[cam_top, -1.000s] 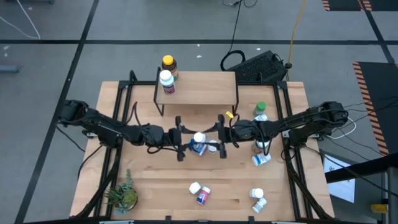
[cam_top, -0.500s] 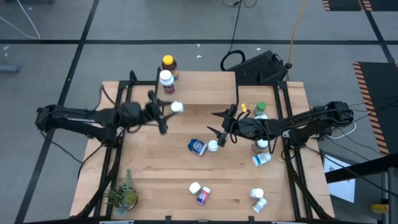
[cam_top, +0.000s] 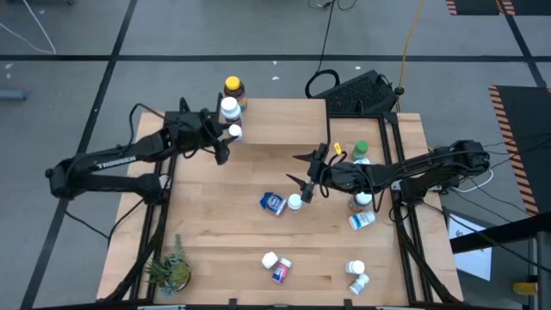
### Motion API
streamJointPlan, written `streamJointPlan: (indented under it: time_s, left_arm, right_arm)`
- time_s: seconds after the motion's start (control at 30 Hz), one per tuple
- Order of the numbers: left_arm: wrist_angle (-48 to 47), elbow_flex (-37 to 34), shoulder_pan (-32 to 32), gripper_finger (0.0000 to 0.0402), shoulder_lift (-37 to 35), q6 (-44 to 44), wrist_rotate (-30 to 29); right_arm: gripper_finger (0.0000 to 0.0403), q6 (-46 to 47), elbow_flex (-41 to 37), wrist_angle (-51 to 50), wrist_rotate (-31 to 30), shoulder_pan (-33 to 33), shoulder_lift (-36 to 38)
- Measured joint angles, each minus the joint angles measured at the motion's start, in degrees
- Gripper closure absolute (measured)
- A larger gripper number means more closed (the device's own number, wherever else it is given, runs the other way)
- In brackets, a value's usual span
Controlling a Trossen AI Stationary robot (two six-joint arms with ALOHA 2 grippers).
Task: Pick and place medicine bottles onto shelf by color
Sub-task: Put the white blue medicine bottle on the shelf
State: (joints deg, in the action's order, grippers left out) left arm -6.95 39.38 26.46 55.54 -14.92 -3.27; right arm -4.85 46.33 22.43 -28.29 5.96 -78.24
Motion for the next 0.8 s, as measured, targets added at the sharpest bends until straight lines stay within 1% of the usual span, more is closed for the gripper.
streamJointPlan:
  time_s: [0.1,0.2,0.37,0.47,0.6,0.63,0.73,0.8]
  left_arm:
    - [-0.2,0.0,2.0,0.0224,0.6,-0.1,1.5]
    - [0.0,0.1,3.2,0.0224,1.3,-0.7,1.6]
    - [-0.2,0.2,3.7,0.0222,1.4,-0.9,1.6]
    - [-0.4,0.2,3.8,0.0209,1.3,-1.3,1.6]
    - [-2.0,-0.1,3.7,0.0182,1.4,-3.0,1.2]
    - [-2.4,-0.2,3.8,0.0176,1.5,-3.4,1.2]
    - [-2.8,-0.1,3.8,0.0157,1.3,-4.7,1.2]
    - [-3.0,-0.1,3.9,0.0146,1.4,-4.6,-0.1]
  right_arm:
    - [0.0122,-0.3,0.0,0.0,0.0,0.0,0.0]
    - [0.0122,-0.3,0.0,-0.1,0.0,0.0,0.0]
    - [0.0122,0.3,0.0,-0.5,0.0,0.0,0.0]
    - [0.0122,0.9,0.0,-0.9,0.0,0.0,0.0]
    - [0.0122,0.9,0.0,-1.6,0.2,0.0,0.0]
    - [0.0122,0.1,0.0,-2.1,1.7,0.0,0.0]
    - [0.0122,-1.8,-0.1,-3.9,9.6,0.0,-0.1]
    - [0.0122,-1.5,-0.1,-4.1,12.7,0.1,-0.6]
